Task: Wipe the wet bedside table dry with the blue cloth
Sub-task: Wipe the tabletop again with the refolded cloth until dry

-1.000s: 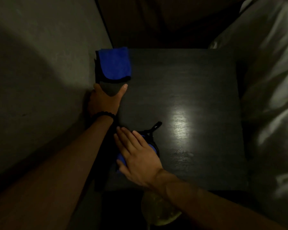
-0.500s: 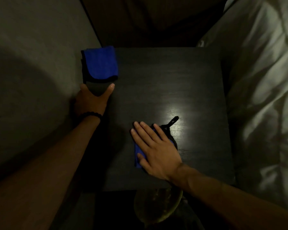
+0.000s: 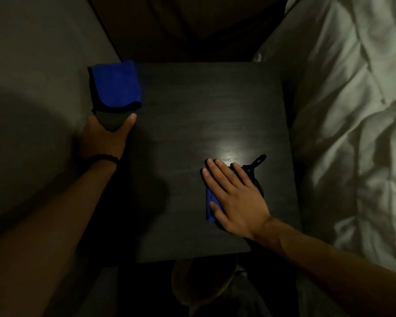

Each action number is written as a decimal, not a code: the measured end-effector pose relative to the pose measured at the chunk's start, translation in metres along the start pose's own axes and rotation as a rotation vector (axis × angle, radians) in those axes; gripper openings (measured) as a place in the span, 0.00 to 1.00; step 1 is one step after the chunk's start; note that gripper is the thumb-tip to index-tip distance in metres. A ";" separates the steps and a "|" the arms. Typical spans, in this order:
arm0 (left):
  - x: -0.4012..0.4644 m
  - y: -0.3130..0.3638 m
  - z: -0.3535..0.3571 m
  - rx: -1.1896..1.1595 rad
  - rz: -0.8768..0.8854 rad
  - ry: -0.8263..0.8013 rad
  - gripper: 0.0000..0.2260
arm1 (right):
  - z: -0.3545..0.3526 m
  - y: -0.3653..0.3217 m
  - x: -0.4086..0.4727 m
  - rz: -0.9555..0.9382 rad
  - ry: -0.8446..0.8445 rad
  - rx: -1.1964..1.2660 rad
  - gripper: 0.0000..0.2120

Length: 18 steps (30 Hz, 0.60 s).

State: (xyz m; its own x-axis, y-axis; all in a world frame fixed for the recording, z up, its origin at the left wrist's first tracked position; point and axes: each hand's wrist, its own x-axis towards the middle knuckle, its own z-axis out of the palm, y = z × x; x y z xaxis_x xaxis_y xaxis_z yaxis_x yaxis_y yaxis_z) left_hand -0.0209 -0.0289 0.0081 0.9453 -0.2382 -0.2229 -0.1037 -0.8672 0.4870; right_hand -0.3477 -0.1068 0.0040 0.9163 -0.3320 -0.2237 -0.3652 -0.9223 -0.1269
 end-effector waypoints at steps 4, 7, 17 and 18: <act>0.000 0.000 0.001 0.016 -0.015 0.009 0.44 | 0.000 0.016 -0.009 0.003 0.013 -0.018 0.36; -0.001 0.000 0.001 0.007 -0.010 0.031 0.44 | 0.002 0.026 -0.015 0.010 0.023 -0.024 0.36; -0.003 0.000 0.002 0.044 -0.001 0.055 0.43 | 0.013 0.036 -0.032 0.202 0.070 -0.023 0.38; -0.003 0.000 0.002 0.056 -0.003 0.055 0.44 | 0.013 0.037 -0.034 0.209 0.065 -0.016 0.37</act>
State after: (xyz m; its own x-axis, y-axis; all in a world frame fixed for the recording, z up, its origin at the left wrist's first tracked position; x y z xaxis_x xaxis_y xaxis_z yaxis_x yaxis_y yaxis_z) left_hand -0.0245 -0.0291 0.0073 0.9610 -0.2124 -0.1770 -0.1163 -0.8915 0.4379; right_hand -0.3941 -0.1271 -0.0056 0.8298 -0.5279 -0.1812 -0.5462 -0.8349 -0.0687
